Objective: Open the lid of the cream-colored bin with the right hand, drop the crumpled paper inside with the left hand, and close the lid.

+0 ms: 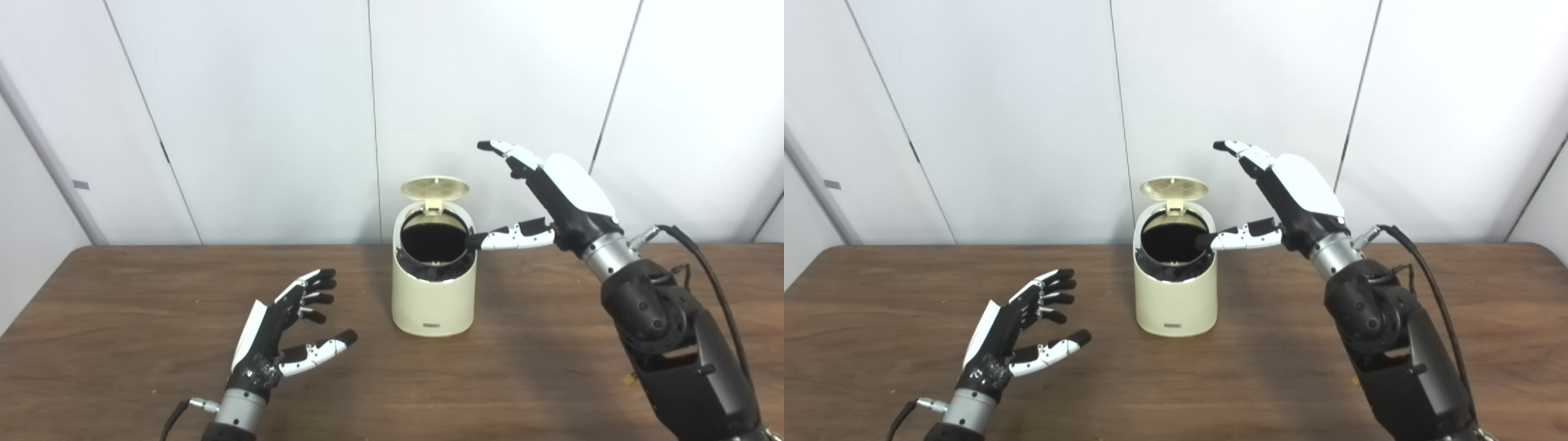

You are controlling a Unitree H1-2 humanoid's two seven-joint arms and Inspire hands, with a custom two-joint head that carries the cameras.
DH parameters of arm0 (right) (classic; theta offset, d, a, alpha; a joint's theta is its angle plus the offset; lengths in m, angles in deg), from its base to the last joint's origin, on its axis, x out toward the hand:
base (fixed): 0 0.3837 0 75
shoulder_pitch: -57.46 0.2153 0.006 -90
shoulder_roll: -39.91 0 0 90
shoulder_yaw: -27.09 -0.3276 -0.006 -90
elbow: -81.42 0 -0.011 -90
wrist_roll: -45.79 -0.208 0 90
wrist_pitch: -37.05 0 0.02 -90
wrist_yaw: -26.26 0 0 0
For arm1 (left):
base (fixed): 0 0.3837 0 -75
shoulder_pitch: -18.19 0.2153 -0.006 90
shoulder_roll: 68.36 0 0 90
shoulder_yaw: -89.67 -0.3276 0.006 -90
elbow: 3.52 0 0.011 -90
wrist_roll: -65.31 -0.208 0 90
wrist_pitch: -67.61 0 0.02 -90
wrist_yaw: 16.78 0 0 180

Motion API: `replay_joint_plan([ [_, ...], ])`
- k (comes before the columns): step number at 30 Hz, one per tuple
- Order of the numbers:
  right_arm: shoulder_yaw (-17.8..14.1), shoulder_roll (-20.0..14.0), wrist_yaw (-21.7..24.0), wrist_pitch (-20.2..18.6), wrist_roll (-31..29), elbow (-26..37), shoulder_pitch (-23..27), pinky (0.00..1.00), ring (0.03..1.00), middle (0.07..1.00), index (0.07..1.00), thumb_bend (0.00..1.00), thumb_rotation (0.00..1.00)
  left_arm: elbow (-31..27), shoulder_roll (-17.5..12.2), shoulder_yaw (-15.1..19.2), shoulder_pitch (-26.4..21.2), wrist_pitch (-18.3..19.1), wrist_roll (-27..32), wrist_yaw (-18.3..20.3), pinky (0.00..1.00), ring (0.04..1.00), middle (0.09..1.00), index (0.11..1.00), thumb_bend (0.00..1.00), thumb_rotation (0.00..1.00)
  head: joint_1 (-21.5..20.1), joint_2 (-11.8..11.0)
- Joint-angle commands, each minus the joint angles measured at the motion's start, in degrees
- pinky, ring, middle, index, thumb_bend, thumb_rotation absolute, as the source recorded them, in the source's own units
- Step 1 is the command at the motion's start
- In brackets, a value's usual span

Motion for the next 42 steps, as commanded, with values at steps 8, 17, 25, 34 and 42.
replay_joint_plan([
  [8,1.36,-0.81,0.47,0.85,0.37,0.24,4.72,0.80,0.962,0.921,0.912,0.79,0.58,-1.03,0.05,-0.12,-1.52,-0.93,-0.22,-0.33,0.62,0.734,0.806,0.842,0.72,0.22,0.38,0.13],
  [17,3.58,-0.64,2.99,0.72,2.00,0.98,5.59,0.92,0.993,0.924,0.905,0.78,0.59,-1.31,0.21,-0.19,-1.72,-0.21,-0.25,-0.07,0.61,0.741,0.806,0.840,0.73,0.20,0.76,0.34],
  [25,4.44,0.33,3.12,2.51,1.14,-0.12,6.27,0.88,0.995,0.912,0.885,0.80,0.60,-1.00,0.20,-0.21,-2.09,-0.50,0.00,0.27,0.60,0.726,0.804,0.841,0.72,0.18,1.11,0.43],
  [34,6.16,0.00,3.82,3.42,2.03,0.08,6.75,0.80,0.974,0.876,0.868,0.78,0.54,-1.02,0.45,-0.24,-2.23,-0.15,0.55,0.83,0.59,0.729,0.809,0.848,0.72,0.17,1.16,0.51],
  [42,6.33,-0.75,5.71,2.66,2.76,1.47,6.46,0.81,0.973,0.864,0.852,0.79,0.54,-0.64,0.53,-0.17,-2.37,-0.35,0.75,0.99,0.58,0.721,0.810,0.846,0.71,0.16,1.14,0.67],
])
